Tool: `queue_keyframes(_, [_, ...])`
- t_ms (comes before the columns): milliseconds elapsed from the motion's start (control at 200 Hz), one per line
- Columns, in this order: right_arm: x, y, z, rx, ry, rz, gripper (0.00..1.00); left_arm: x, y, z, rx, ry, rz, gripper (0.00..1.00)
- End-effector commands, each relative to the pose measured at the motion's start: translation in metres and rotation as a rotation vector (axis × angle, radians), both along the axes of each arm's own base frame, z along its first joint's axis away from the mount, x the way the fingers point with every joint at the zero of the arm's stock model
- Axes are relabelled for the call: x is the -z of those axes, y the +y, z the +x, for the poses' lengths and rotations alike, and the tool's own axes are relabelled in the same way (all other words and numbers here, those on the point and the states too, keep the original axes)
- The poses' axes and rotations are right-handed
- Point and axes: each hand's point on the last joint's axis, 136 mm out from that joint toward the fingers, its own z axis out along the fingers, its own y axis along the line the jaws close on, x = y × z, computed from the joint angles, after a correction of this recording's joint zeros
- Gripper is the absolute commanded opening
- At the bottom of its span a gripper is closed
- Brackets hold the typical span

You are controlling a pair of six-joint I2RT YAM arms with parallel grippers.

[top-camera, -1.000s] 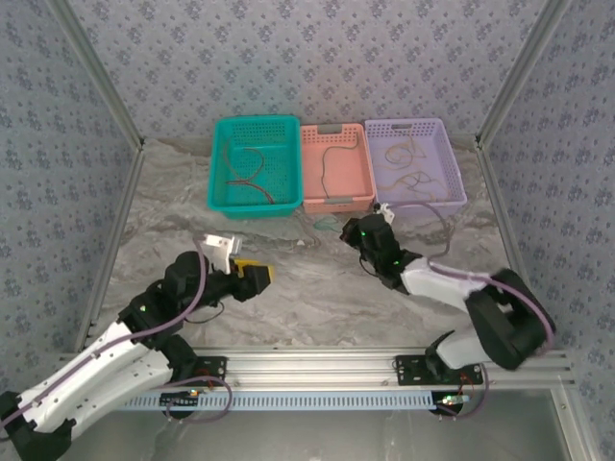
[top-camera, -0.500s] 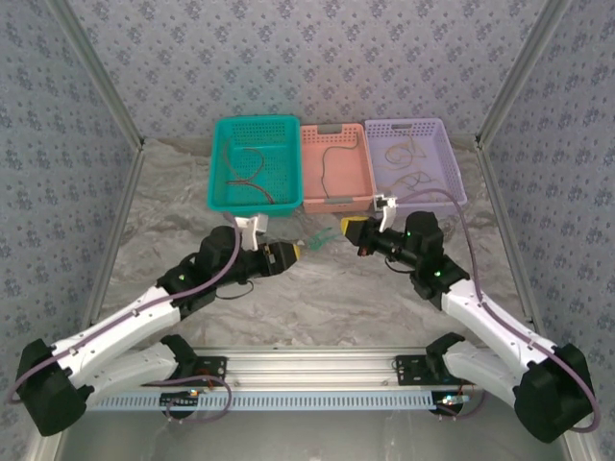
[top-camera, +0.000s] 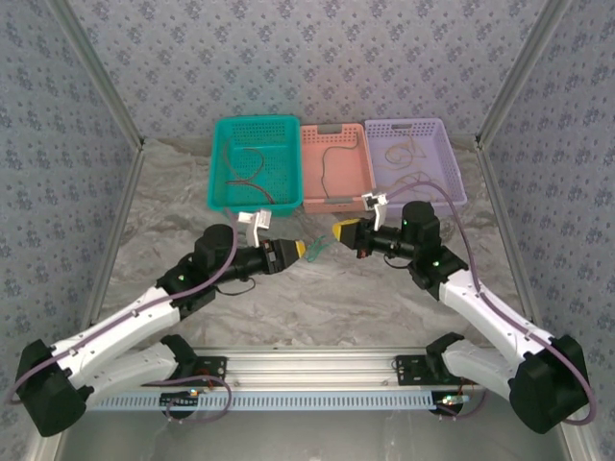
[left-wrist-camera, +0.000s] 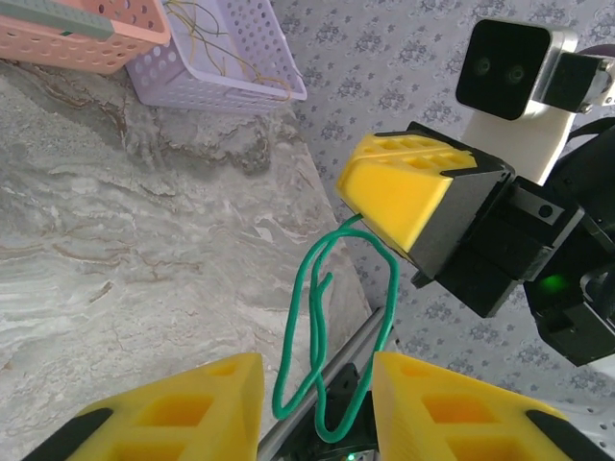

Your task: Untangle the cables

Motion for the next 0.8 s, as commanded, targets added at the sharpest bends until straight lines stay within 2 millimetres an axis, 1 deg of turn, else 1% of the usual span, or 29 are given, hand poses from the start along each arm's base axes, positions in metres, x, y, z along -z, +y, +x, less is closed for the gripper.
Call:
queue_keyframes(0, [-0.019,0.004,-0.002,-0.026,-0.035,0.019,0.0,-0.005,-0.004,0.001,0.021,-0.014,-0.029,0.32])
queue_keyframes(100, [-0.022,0.004,-0.003,-0.03,-0.037,0.023,0.0,0.003,-0.004,0.001,0.016,-0.005,-0.01,0.32])
queue_keyframes(205, [-0.024,0.004,-0.004,-0.033,-0.039,0.028,0.0,0.006,-0.005,0.0,0.024,0.001,-0.012,0.31])
queue_keyframes(455, [-0.025,0.006,-0.002,-0.034,-0.039,0.033,0.0,0.003,-0.009,-0.002,0.041,-0.005,-0.018,0.31])
queue_keyframes(645, [-0.025,0.012,-0.006,-0.052,-0.034,0.033,0.0,0.004,-0.011,0.001,0.031,-0.011,-0.024,0.3])
queue_keyframes(675, [-0.025,0.012,-0.006,-0.053,-0.035,0.032,0.0,0.004,-0.012,0.002,0.03,-0.014,-0.028,0.28])
queue_keyframes(715, [-0.023,0.012,-0.006,-0.047,-0.032,0.028,0.0,0.003,-0.012,0.004,0.025,-0.019,-0.031,0.22])
queue_keyframes(760, [-0.023,0.011,-0.005,-0.036,-0.03,0.025,0.0,0.003,-0.013,0.005,0.022,-0.022,-0.027,0.11])
queue_keyframes(795, [-0.022,0.01,-0.005,-0.029,-0.031,0.019,0.0,0.005,-0.012,0.007,0.013,-0.025,-0.008,0.0])
